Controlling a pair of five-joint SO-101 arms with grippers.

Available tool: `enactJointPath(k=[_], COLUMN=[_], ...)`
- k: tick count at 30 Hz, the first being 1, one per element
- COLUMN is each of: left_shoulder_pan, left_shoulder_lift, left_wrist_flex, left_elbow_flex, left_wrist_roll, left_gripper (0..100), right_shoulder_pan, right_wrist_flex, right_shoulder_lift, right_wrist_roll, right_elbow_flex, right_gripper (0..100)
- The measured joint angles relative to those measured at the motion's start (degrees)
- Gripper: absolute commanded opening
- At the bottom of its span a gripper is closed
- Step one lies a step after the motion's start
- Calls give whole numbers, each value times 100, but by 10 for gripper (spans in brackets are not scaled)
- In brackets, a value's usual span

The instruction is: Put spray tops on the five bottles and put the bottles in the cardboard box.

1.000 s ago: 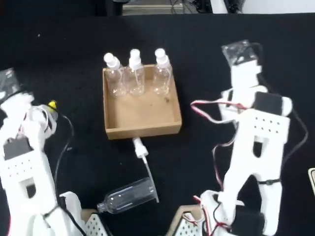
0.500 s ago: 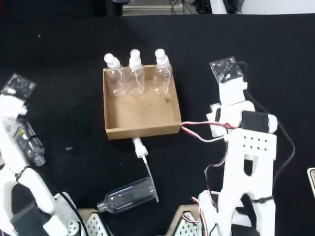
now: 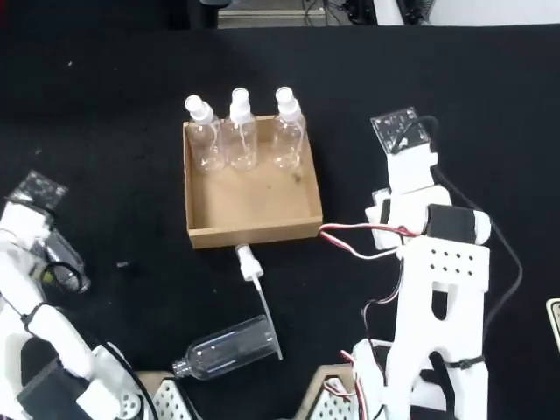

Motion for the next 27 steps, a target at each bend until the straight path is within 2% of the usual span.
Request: enactJointPath(k=[4,13,18,21,24,27], left_shoulder_pan=[167,1187,1468,1468,1468,1468], left_shoulder_lift=[0,0,0,-53,-413,-809], left_wrist_flex=[0,0,0,158,774,1477], left_elbow_flex=[202,202,202,167,-325,-1046], left_wrist_roll=[44,2127,2769,2892,2884,2163], left_gripper=[227,227,227,230,232,232], right_shoulder_pan=[0,0,0,0,0,0], right_wrist_flex=[0,0,0,0,0,0], right_shoulder_lift=[0,0,0,0,0,0], right_wrist_roll=[0,0,0,0,0,0], right_elbow_flex=[0,0,0,0,0,0], right_gripper=[11,11,11,11,11,11])
